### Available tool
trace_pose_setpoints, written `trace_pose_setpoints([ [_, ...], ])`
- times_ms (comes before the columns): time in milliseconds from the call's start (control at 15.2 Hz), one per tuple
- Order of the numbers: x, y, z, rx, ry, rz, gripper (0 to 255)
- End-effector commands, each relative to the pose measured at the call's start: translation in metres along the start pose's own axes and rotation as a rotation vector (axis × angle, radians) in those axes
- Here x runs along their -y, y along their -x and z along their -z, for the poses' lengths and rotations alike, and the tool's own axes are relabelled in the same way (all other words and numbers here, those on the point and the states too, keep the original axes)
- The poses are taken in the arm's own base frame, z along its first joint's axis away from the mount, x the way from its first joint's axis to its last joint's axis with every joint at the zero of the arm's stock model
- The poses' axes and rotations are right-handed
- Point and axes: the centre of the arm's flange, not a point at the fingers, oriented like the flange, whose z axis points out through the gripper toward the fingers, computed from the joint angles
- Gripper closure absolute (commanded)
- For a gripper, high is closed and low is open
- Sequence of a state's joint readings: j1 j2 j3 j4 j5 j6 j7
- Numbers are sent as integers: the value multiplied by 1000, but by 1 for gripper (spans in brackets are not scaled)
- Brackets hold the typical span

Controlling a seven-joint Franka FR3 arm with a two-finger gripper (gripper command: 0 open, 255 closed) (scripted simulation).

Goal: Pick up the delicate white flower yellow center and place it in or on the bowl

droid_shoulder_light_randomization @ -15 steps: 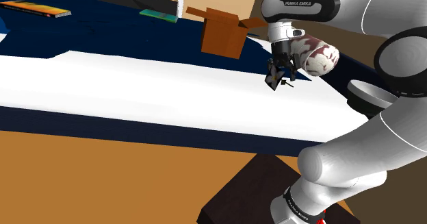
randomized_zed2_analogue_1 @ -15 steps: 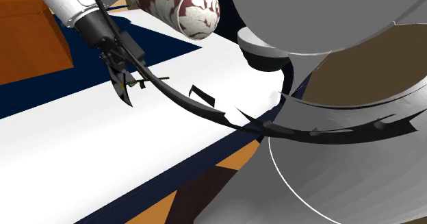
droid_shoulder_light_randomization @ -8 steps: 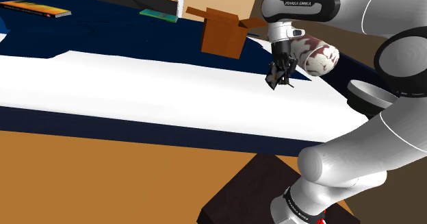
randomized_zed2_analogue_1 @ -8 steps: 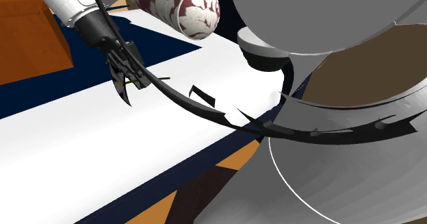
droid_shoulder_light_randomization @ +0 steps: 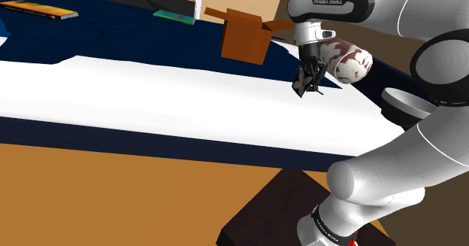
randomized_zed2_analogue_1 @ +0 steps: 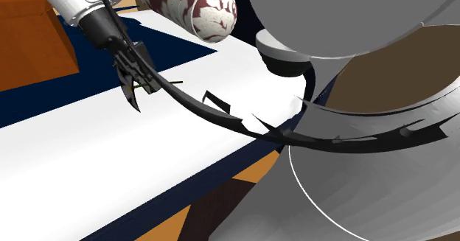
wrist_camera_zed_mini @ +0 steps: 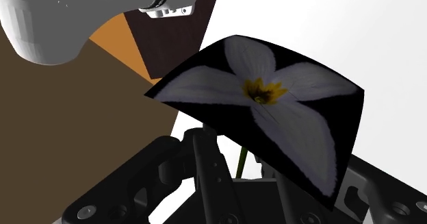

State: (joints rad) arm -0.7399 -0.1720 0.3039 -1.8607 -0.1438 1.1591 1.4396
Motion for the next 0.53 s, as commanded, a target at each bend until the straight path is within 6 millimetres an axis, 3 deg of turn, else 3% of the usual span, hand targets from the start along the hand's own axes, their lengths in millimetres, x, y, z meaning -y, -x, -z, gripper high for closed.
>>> trace_pose_setpoints([
  [0,-6,-1,8,0,1,0,255],
  [462,-25,-6,39,0,1,0,255],
])
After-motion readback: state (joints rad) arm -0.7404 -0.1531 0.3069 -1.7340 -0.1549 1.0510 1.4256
